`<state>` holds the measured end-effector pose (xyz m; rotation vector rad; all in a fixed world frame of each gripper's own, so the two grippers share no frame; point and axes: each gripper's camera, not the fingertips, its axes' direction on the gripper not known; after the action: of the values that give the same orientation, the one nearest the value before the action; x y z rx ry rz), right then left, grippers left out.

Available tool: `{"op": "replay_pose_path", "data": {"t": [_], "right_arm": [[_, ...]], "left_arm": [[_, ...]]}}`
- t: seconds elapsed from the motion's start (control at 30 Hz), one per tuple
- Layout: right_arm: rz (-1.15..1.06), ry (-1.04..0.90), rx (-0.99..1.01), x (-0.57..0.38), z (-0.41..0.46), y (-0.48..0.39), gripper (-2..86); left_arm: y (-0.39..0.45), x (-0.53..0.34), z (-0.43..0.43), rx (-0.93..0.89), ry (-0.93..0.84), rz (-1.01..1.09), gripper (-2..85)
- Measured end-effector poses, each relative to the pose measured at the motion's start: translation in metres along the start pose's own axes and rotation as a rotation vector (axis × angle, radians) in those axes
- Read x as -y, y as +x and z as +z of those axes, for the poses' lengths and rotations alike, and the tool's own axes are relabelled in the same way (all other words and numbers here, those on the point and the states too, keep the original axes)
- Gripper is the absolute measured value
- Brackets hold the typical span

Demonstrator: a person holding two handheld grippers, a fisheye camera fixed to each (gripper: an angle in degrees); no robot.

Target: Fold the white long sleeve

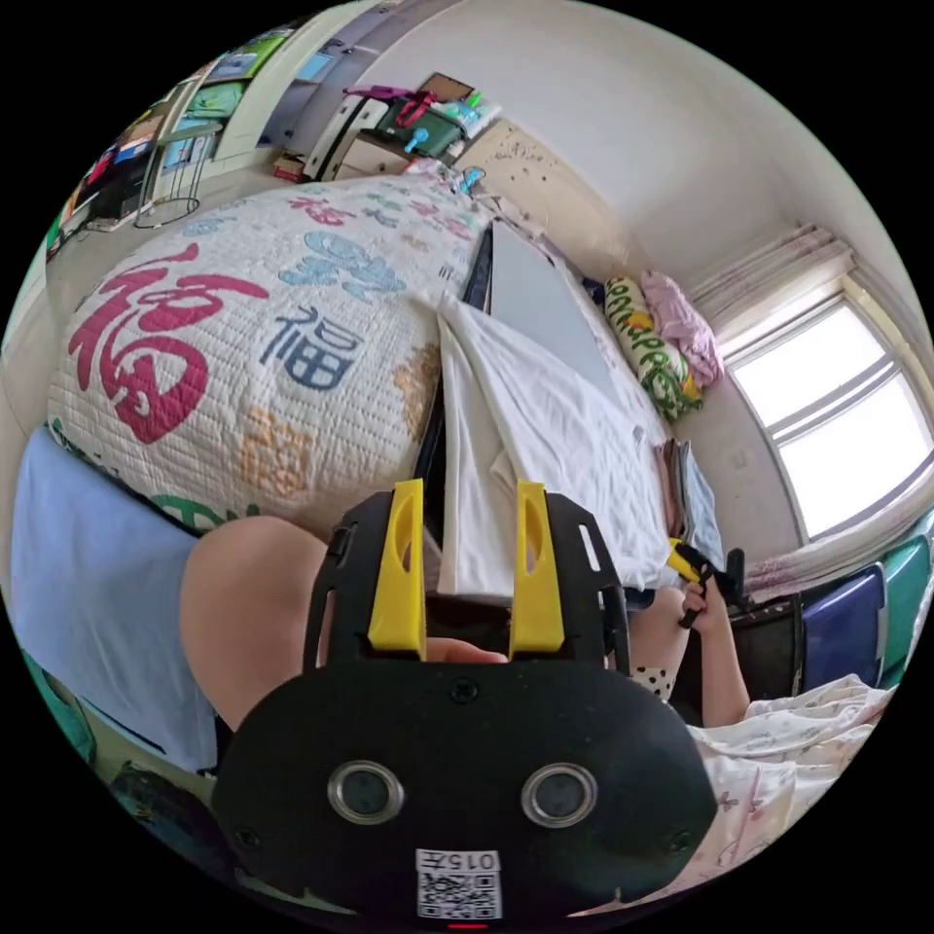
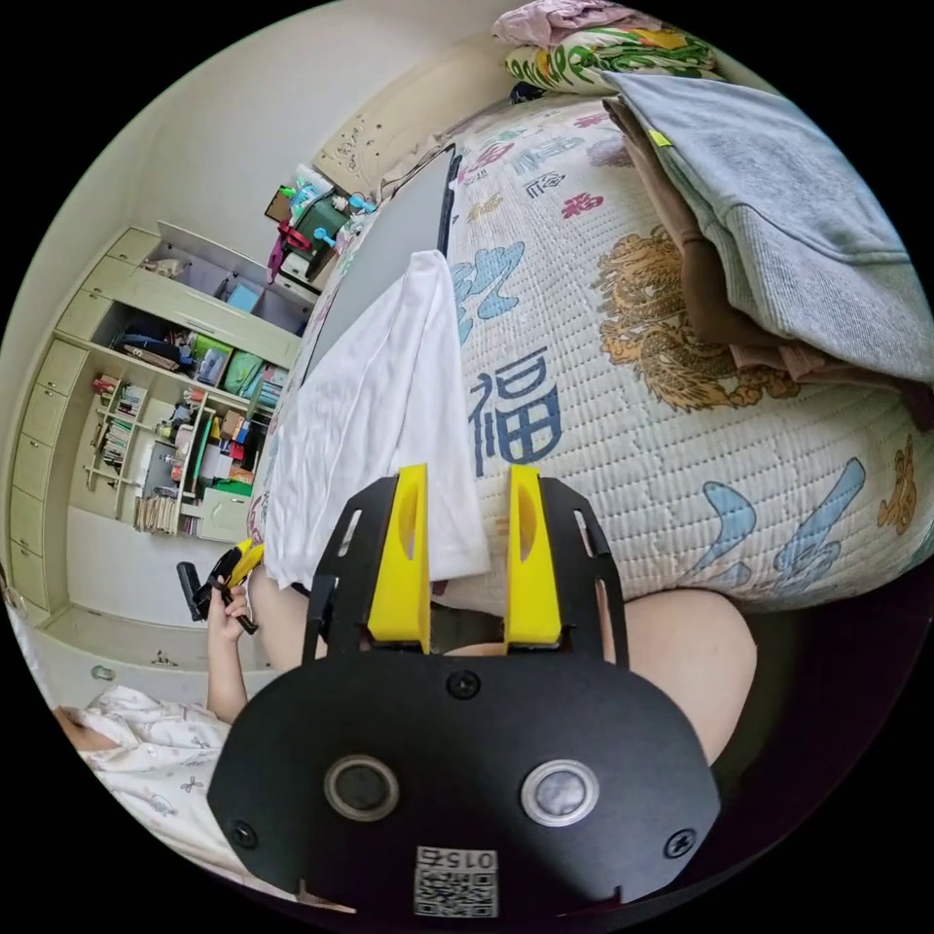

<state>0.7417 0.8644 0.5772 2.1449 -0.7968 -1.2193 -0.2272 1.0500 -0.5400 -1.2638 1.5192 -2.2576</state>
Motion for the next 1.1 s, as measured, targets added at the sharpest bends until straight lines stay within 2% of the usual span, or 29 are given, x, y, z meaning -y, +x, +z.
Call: {"op": "replay_pose_path", "data": {"t": [0.2,0.3,0.4,0.57,0.77,0.87,0.97,1.03,1.1], "right_arm": [[-0.054,-0.107,0.003,0.012,0.034,0.020,6.1],[-0.028,-0.079,-0.036,0.011,0.044,0.033,1.7],[-0.027,-0.027,-0.012,0.006,0.048,0.046,0.2],[-0.053,-0.003,0.010,-0.006,0.058,0.064,-0.3],[-0.090,-0.010,-0.066,-0.033,0.091,0.084,-0.3],[-0.140,0.060,-0.108,-0.050,0.101,0.093,-0.1],[-0.275,0.158,-0.221,-0.070,0.102,0.090,2.0],[-0.477,0.216,-0.235,-0.088,0.104,0.076,5.8],[-0.600,0.220,-0.251,-0.097,0.111,0.065,7.8]], "left_arm": [[0.009,-0.018,0.012,0.033,-0.030,0.019,9.4],[0.015,-0.024,0.018,0.036,-0.053,0.040,6.3],[0.023,-0.032,0.011,0.004,0.009,0.032,0.6],[0.041,-0.043,-0.003,-0.047,0.119,0.033,-0.5],[0.080,-0.046,-0.006,0.035,0.166,0.053,-0.4],[0.117,-0.053,-0.010,0.142,0.223,0.101,-0.2],[0.158,-0.059,-0.027,0.263,0.305,0.174,0.2],[0.201,-0.061,-0.033,0.222,0.341,0.387,1.4],[0.236,-0.057,-0.025,0.138,0.274,0.554,2.4]]}}
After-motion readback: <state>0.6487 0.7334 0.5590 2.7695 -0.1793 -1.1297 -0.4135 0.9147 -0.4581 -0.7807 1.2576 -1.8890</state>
